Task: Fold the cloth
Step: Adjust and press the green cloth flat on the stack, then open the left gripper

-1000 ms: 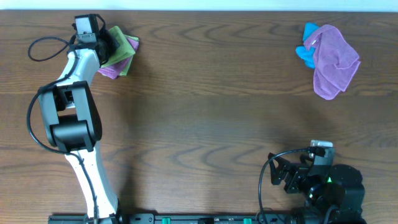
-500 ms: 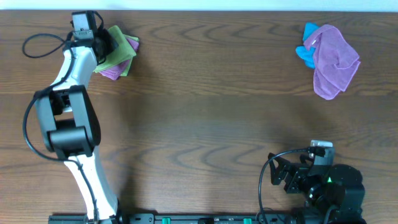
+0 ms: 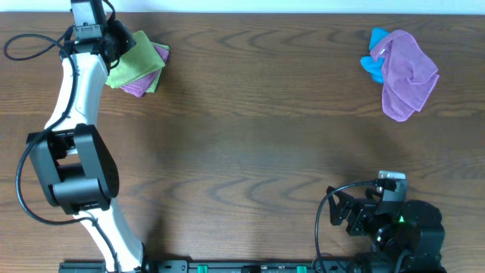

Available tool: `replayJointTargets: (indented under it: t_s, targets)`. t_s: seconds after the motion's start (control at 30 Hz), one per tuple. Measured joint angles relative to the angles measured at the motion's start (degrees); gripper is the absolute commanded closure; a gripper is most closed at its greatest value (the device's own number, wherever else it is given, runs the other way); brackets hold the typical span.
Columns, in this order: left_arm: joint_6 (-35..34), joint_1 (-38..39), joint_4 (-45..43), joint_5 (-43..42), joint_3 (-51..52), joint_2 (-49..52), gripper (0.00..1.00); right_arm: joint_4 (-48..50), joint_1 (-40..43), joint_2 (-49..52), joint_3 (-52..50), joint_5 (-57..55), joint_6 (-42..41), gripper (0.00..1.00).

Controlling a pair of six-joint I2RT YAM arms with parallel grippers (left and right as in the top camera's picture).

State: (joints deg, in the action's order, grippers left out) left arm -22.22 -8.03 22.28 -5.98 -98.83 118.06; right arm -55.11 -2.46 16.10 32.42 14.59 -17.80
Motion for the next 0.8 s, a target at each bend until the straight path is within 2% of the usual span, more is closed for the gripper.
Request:
replayJointTargets:
  t_s: [0.2,0.23,0.27,0.33,0.4,0.8]
  targets:
    - [0.00,0.02,0.85,0.22,0.00,0.00,0.93,0.02,0.00,0.00,0.00,0.00,0.00,0.01]
    - [0.02,0.00,1.46,0.26,0.00,0.00,0.86,0.02,0.00,0.00,0.00,0.00,0.00,0.01]
    - [0.31,0.00,1.99,0.37,0.00,0.00,0.74,0.02,0.00,0.00,0.00,0.00,0.00,0.01]
    - [0.48,0.02,3.45,0.42,0.00,0.00,0.25,0.02,0.00,0.00,0.00,0.00,0.00,0.01]
    - [0.44,0.02,4.63,0.39,0.00,0.00,0.02,0.02,0.00,0.00,0.00,0.00,0.00,0.01]
    - [0.42,0.02,9.90,-5.05,0.00,-4.24,0.05,0.02,0.00,0.00,0.00,0.00,0.00,0.01]
